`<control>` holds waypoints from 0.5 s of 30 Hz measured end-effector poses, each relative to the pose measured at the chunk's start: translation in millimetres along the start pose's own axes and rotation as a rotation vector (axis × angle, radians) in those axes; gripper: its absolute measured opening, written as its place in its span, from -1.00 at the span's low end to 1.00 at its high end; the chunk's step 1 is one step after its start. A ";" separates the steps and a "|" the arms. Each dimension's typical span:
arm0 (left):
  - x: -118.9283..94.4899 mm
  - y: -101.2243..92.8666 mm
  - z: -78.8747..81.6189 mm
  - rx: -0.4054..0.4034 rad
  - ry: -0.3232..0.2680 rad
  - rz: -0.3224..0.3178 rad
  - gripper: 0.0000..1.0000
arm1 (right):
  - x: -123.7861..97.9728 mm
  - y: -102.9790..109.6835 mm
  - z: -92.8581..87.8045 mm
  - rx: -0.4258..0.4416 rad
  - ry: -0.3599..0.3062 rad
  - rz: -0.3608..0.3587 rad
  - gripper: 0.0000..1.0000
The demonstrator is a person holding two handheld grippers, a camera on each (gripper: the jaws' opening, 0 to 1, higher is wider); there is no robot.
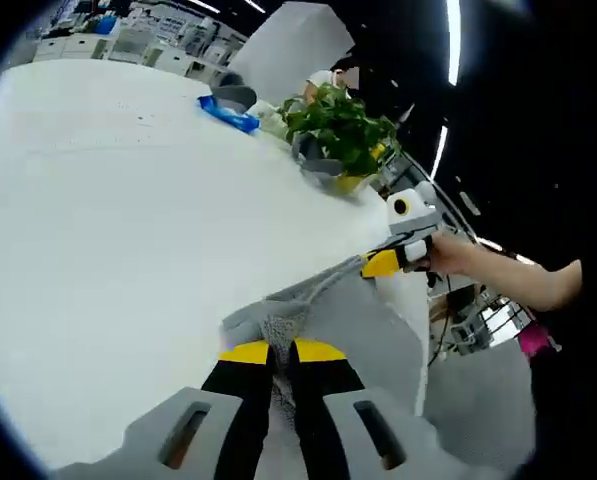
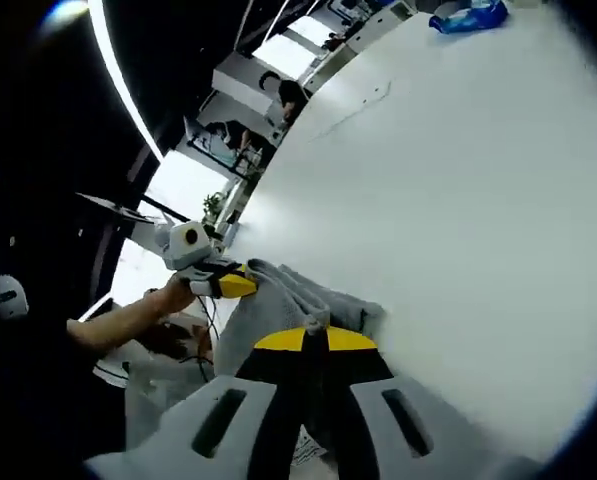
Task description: Fold the towel on the table until its edges align and the towel forms a compact rectangular stack.
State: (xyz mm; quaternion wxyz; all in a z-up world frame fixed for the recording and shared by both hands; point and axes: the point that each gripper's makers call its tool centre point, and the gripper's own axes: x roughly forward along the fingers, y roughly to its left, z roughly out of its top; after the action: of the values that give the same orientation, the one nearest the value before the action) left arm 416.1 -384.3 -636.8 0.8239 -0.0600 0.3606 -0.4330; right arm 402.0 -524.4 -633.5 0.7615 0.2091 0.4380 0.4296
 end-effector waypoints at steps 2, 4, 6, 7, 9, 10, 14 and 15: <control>3.3 -2.2 -4.8 0.160 0.011 0.043 -0.86 | 2.3 -2.9 -0.9 -0.160 -0.012 -0.075 -0.95; 3.2 -2.4 -1.1 0.298 -0.022 0.088 -0.79 | 3.1 -2.9 0.2 -0.300 -0.039 -0.143 -0.94; -2.9 3.5 4.7 0.435 -0.058 0.176 -0.57 | 1.0 -6.0 2.1 -0.429 -0.059 -0.231 -0.89; -6.5 7.7 7.3 0.467 -0.066 0.221 -0.44 | -1.6 -9.6 2.7 -0.450 -0.061 -0.284 -0.80; -12.8 9.9 11.8 0.485 -0.078 0.265 -0.31 | -11.0 -16.0 8.1 -0.541 -0.058 -0.424 -0.58; -15.3 4.1 11.3 0.465 -0.075 0.243 -0.34 | -13.6 -16.4 9.9 -0.566 -0.058 -0.452 -0.52; -30.7 -18.7 19.7 0.510 -0.131 0.196 -0.21 | -24.3 17.3 18.3 -0.645 -0.111 -0.449 -0.53; -34.7 -24.9 18.9 0.507 -0.130 0.187 -0.05 | -24.2 28.3 18.6 -0.621 -0.143 -0.420 -0.40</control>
State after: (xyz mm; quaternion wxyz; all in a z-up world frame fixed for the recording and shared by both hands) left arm 399.0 -377.4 -593.9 0.8704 0.1541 0.1913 -0.4266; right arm 398.4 -528.2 -592.2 0.8887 -0.0965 0.2661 0.3607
